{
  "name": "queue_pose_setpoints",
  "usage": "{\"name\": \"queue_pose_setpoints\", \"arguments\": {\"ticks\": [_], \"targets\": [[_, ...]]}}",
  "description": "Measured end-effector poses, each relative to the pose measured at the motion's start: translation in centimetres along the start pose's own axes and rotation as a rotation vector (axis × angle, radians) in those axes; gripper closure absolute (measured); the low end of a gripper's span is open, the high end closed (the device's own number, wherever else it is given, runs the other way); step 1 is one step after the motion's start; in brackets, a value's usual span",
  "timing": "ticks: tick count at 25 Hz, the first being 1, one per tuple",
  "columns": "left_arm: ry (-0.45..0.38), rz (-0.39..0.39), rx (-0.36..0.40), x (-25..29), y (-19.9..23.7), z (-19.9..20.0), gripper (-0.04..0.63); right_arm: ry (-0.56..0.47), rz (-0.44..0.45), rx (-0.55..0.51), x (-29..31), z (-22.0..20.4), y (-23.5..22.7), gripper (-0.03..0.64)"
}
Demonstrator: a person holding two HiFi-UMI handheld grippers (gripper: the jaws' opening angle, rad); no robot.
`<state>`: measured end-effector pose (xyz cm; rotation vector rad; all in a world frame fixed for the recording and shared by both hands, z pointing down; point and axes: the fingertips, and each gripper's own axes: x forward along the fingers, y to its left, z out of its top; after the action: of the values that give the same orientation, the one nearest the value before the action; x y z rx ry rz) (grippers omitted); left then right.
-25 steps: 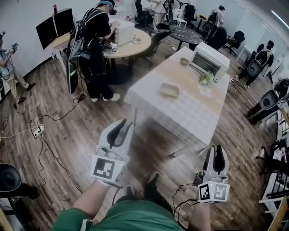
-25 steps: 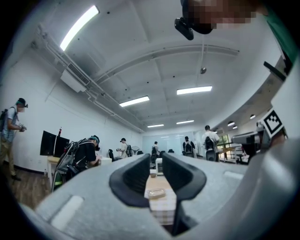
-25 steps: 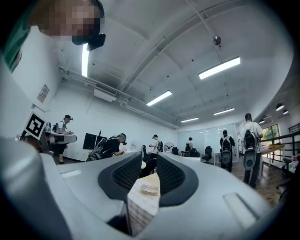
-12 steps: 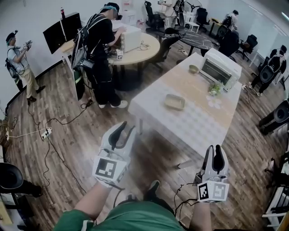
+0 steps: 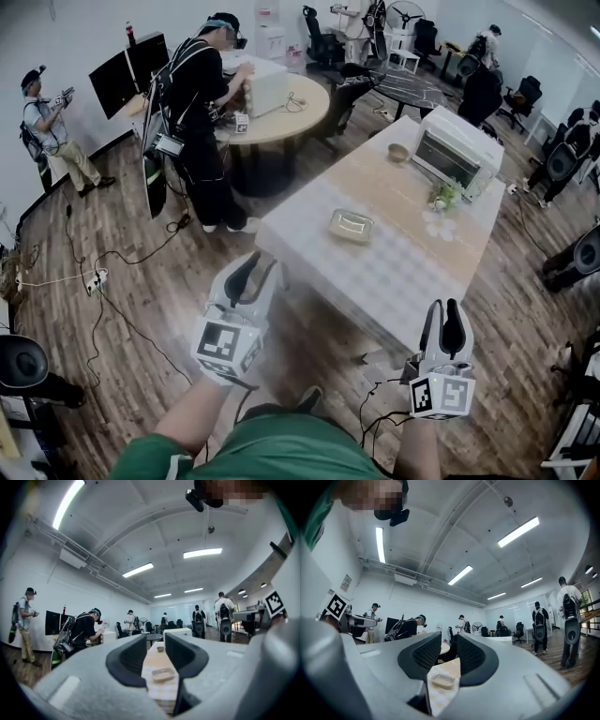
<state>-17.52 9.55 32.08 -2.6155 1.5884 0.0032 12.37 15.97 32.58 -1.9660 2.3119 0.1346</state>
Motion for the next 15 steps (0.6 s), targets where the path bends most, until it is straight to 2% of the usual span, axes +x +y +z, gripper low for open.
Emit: {"name": "queue_pose_setpoints", "arguments": {"ticks": [6,15], "targets": [[0.012,-0.002,0.024,2.7,-2.6,0.4,0.469,-0.006,0.014,0.011,0.8,0.0,-2.9,0.529],[0.041,-0.009,0.017,6.5,-3.0,-1.0,0.469,0.02,0.018,0.017,3.1,-1.6,-4.8,0.529]]}}
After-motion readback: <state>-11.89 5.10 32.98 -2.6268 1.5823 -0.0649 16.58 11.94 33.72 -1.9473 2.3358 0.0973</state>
